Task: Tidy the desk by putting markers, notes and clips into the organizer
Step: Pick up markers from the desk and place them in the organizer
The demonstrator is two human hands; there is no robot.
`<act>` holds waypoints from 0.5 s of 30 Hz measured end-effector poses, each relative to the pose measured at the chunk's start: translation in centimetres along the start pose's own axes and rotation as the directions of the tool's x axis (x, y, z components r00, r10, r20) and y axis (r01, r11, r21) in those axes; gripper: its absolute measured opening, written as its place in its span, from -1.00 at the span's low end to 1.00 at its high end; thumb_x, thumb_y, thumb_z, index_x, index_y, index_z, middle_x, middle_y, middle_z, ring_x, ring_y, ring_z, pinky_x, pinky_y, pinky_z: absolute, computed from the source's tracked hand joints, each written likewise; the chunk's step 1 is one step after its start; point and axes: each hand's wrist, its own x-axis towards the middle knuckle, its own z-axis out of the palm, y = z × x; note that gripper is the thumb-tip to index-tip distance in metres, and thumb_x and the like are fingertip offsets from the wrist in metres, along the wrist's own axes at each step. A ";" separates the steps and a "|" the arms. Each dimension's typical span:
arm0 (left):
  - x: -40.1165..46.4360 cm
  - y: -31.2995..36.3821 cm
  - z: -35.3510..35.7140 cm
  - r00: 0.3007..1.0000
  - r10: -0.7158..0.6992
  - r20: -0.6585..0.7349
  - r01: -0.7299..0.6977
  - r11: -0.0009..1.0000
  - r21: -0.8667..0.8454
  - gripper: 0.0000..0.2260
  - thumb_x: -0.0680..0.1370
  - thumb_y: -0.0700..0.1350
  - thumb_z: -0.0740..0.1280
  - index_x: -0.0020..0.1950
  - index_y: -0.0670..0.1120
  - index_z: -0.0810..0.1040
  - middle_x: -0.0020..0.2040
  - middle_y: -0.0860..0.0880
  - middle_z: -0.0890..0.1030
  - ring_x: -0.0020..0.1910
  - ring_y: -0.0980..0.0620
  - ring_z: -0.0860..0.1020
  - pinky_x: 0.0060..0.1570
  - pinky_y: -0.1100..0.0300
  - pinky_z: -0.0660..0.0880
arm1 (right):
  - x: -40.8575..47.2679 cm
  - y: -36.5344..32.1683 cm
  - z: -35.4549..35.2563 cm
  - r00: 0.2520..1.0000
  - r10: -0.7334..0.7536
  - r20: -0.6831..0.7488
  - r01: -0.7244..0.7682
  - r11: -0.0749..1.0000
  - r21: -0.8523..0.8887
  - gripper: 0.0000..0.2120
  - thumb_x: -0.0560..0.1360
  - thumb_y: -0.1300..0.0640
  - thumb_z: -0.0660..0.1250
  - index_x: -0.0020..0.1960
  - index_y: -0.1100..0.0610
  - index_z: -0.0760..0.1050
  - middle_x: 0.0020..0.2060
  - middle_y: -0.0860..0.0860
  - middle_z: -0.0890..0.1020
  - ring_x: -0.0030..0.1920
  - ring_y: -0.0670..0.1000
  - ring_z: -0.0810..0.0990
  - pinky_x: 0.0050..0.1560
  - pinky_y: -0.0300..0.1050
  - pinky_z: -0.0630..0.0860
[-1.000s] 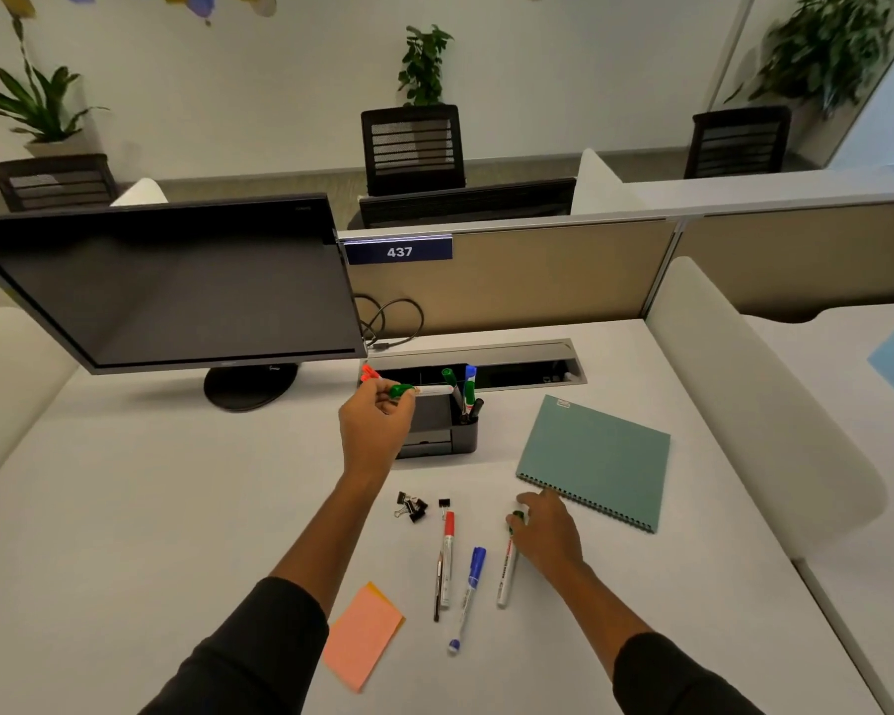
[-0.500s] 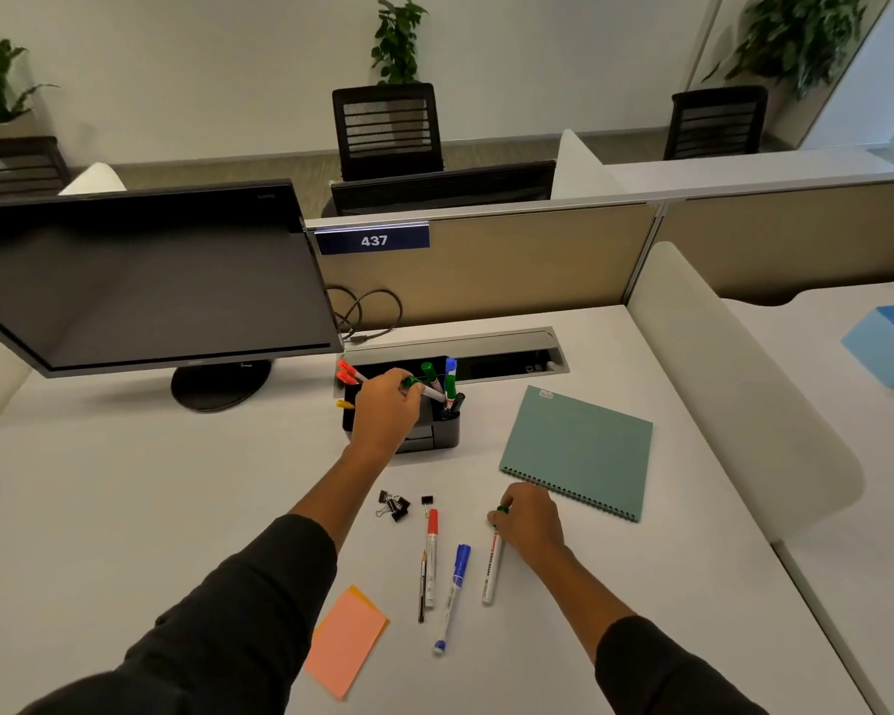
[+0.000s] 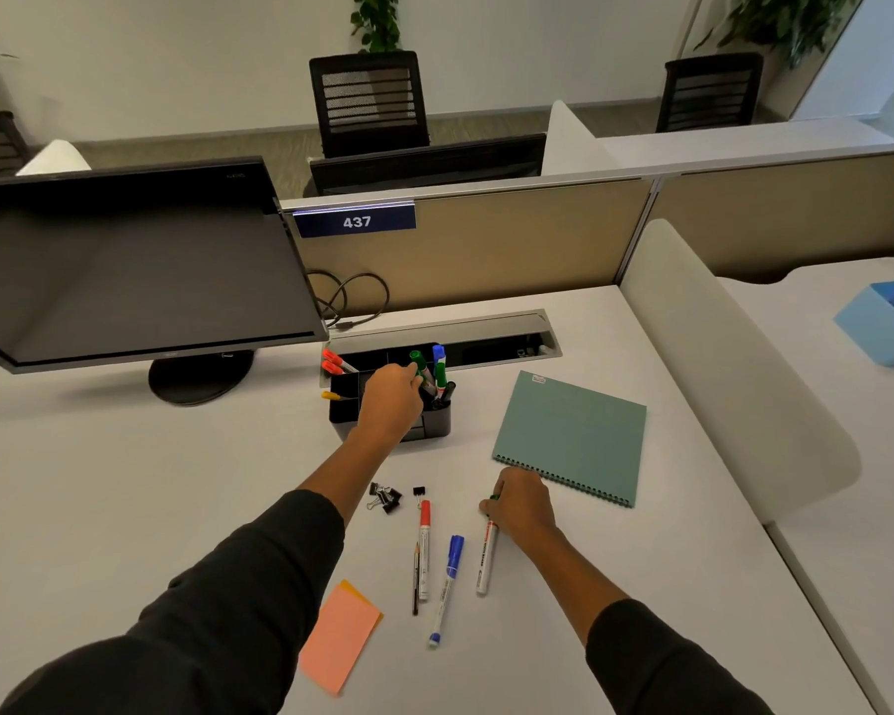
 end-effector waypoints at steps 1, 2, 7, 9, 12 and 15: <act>0.1 -0.1 0.3 1.000 0.002 0.013 -0.002 1.000 0.012 -0.66 0.70 -0.12 0.20 0.45 -0.15 0.51 0.08 -0.18 0.62 0.05 -0.13 0.58 -0.05 0.13 0.44 | 0.0 0.0 0.0 1.000 0.001 0.002 -0.001 1.000 -0.003 -0.75 0.44 0.03 0.56 -0.06 0.11 0.55 -0.18 0.00 0.60 -0.16 -0.01 0.62 -0.19 -0.19 0.52; 0.2 -0.2 0.5 1.000 0.004 0.021 -0.004 1.000 0.022 -0.67 0.70 -0.12 0.20 0.44 -0.16 0.51 0.07 -0.18 0.62 0.04 -0.13 0.58 -0.06 0.13 0.44 | 0.0 -0.1 0.0 1.000 0.004 0.004 -0.004 1.000 -0.006 -0.76 0.44 0.03 0.56 -0.05 0.12 0.55 -0.18 0.00 0.60 -0.16 -0.01 0.62 -0.20 -0.20 0.50; 0.1 -0.3 0.9 0.999 -0.023 0.022 0.023 1.000 0.007 -0.61 0.68 -0.07 0.25 0.49 -0.15 0.45 0.17 -0.17 0.62 0.13 -0.14 0.59 0.08 0.07 0.53 | 0.1 -0.3 -0.1 1.000 0.006 0.024 -0.005 0.999 -0.032 -0.78 0.44 0.07 0.54 -0.04 0.15 0.56 -0.14 0.04 0.64 -0.11 0.03 0.64 -0.18 -0.17 0.53; -0.6 -0.5 1.1 0.998 -0.063 -0.001 0.063 0.995 -0.078 -0.56 0.65 -0.07 0.32 0.52 -0.14 0.42 0.19 -0.16 0.62 0.16 -0.14 0.60 0.19 0.00 0.57 | 0.2 -0.3 -0.1 1.000 0.003 0.021 -0.003 0.999 -0.037 -0.78 0.44 0.08 0.54 -0.05 0.15 0.56 -0.14 0.04 0.63 -0.13 0.02 0.63 -0.19 -0.17 0.53; -2.9 -0.6 1.4 0.993 -0.110 -0.053 0.097 0.976 -0.196 -0.58 0.62 -0.10 0.36 0.47 -0.13 0.46 0.04 -0.12 0.64 0.06 -0.08 0.61 0.14 0.03 0.58 | 0.2 -0.4 0.1 1.000 -0.001 0.010 0.001 0.999 -0.044 -0.79 0.43 0.08 0.54 -0.06 0.14 0.56 -0.16 0.04 0.63 -0.15 0.01 0.63 -0.20 -0.18 0.55; -7.1 -0.5 2.2 0.988 -0.130 -0.081 0.099 0.946 -0.310 -0.65 0.60 -0.17 0.37 0.39 -0.16 0.48 -0.12 -0.10 0.61 -0.08 -0.05 0.59 0.02 0.05 0.59 | 0.1 -0.5 0.1 1.000 -0.011 0.012 0.011 0.998 -0.063 -0.83 0.44 0.12 0.52 -0.08 0.14 0.57 -0.18 0.04 0.63 -0.17 0.01 0.62 -0.22 -0.18 0.55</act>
